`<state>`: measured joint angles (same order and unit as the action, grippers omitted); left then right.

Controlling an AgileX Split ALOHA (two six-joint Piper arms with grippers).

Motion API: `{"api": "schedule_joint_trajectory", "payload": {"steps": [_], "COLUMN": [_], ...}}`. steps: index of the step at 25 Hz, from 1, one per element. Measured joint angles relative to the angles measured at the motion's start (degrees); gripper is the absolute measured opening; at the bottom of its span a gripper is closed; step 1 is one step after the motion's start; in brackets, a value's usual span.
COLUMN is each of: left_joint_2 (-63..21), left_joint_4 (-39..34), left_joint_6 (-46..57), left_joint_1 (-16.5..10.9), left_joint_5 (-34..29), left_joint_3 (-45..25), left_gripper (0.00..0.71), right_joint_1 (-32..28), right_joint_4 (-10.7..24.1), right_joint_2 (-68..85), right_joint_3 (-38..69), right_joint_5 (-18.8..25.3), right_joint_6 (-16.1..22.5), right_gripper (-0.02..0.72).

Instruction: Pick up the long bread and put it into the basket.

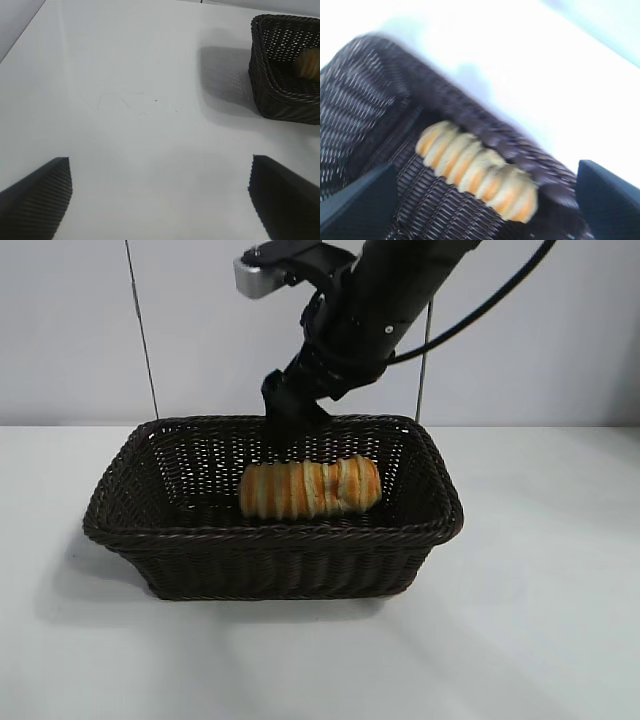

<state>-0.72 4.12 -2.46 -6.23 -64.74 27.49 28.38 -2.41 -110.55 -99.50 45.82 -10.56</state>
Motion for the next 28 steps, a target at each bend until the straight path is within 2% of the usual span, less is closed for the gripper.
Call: {"api": "schedule_joint_trajectory", "payload": {"steps": [4, 7, 11, 20, 28], "left_joint_2": [0.00, 0.00, 0.00, 0.00, 0.00], "left_joint_4": [0.00, 0.00, 0.00, 0.00, 0.00], "left_joint_6": [0.00, 0.00, 0.00, 0.00, 0.00], "left_joint_1": [0.00, 0.00, 0.00, 0.00, 0.00], "left_joint_5": [0.00, 0.00, 0.00, 0.00, 0.00], "left_joint_3": [0.00, 0.00, 0.00, 0.00, 0.00], "left_gripper": [0.695, 0.695, 0.695, 0.695, 0.695], "right_joint_1": [-3.95, -8.04, -14.24, -28.93, -35.50], "right_joint_4": [1.44, 2.41, 2.94, 3.27, 3.31], "right_joint_2": [0.00, 0.00, 0.00, 0.00, 4.34], "right_joint_3": [-5.82, -7.44, -7.55, -7.55, -7.55], "right_joint_5": [7.46, 11.86, 15.30, 19.18, 21.82], "right_joint_6": [6.17, 7.95, 8.28, 8.42, 8.42], "right_gripper": [0.694, 0.694, 0.694, 0.694, 0.694]}}
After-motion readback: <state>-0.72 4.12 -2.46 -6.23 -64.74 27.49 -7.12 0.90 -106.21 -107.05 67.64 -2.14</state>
